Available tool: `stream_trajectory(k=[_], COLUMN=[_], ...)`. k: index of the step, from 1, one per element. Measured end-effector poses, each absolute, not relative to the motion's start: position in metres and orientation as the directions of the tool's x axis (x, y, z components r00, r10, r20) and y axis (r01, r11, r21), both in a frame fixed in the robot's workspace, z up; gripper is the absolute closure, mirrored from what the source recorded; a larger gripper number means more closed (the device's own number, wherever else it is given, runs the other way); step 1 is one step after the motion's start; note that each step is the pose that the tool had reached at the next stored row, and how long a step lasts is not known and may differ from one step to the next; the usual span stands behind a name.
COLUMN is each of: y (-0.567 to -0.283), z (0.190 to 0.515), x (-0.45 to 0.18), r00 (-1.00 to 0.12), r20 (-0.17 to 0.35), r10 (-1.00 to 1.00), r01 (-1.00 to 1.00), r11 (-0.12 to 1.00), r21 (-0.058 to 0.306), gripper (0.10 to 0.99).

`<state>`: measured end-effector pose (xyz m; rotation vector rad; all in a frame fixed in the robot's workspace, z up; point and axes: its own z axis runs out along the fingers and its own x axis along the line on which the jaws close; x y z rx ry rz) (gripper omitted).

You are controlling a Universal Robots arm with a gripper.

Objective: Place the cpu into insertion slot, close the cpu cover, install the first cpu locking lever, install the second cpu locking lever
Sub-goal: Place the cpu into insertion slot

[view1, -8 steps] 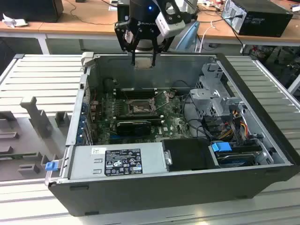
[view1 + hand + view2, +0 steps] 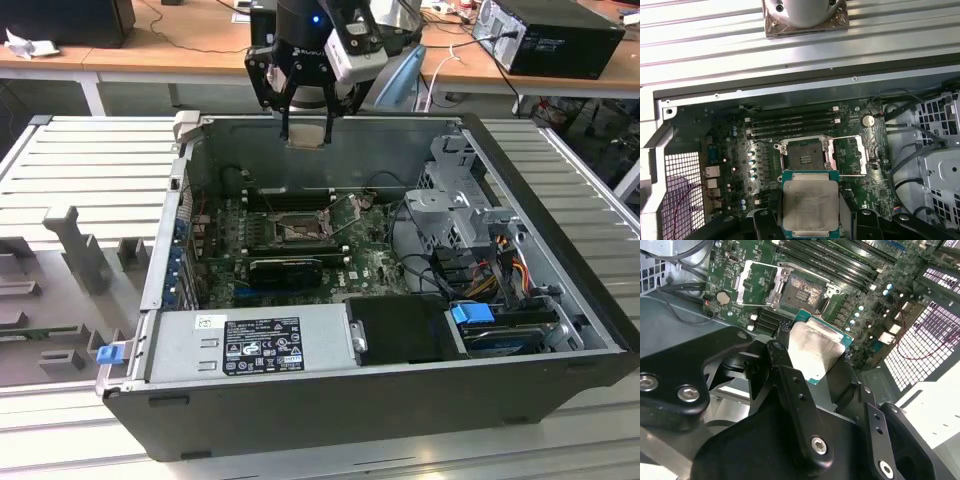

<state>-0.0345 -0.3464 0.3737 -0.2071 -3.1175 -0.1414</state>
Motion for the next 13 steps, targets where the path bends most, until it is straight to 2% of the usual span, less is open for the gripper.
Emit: stream_trajectory(k=[13], y=[-0.3464], z=[0.3723], x=[-0.0345], r00=[-0.983], r20=[0.020], r10=[0.184], r01=[0.185], r11=[0.979], r21=[0.089], gripper=[0.545])
